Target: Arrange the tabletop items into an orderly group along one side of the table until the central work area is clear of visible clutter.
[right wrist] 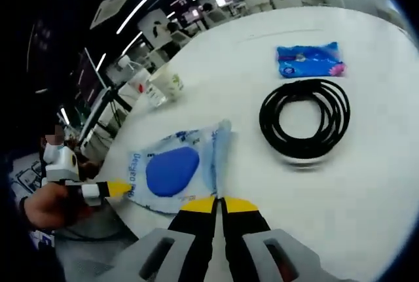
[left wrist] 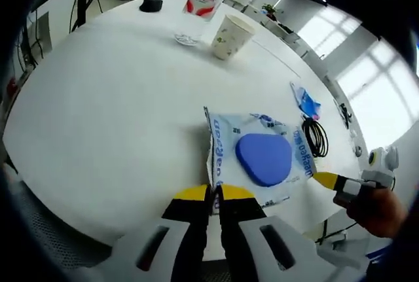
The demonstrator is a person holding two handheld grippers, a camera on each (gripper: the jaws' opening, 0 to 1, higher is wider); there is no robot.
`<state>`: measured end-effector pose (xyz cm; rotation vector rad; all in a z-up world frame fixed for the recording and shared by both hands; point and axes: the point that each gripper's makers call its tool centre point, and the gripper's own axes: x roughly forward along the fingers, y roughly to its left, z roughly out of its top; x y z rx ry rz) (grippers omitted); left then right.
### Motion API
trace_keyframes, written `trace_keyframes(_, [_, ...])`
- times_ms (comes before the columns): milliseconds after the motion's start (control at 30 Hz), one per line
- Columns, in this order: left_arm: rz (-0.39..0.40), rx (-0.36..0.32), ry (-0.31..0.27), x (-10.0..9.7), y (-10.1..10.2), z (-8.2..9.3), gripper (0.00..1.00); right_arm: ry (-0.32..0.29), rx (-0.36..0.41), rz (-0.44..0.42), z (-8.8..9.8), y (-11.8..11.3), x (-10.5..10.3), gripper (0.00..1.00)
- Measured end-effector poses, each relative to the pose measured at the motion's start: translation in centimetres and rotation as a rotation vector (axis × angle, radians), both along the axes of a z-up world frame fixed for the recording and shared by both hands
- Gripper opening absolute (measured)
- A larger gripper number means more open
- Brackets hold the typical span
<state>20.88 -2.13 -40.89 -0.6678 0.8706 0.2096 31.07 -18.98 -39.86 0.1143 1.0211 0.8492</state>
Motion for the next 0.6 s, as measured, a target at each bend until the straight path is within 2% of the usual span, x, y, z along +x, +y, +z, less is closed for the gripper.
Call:
trace_keyframes(100, [-0.006, -0.003, -0.005, 0.2, -0.1, 0.0, 0.02, 0.005, 0.009, -0.007, -0.1, -0.4, -0.3, 0.0])
trace_keyframes(200, [0.009, -0.039, -0.029, 0.3, 0.0, 0.2, 0.07, 0.036, 0.056, -0.028, 0.0, -0.7, -1.2, 0.0])
trace_keyframes(433, [0.012, -0.07, -0.034, -0.2, -0.3, 0.6, 0.12, 0.037, 0.067, -0.011, 0.2, -1.8, -1.3, 0.02])
trace_keyframes(600, [-0.027, -0.044, -0.035, -0.3, -0.4, 1.0, 0.14, 0.034, 0.066, -0.02, 0.5, -1.9, -1.6, 0.06])
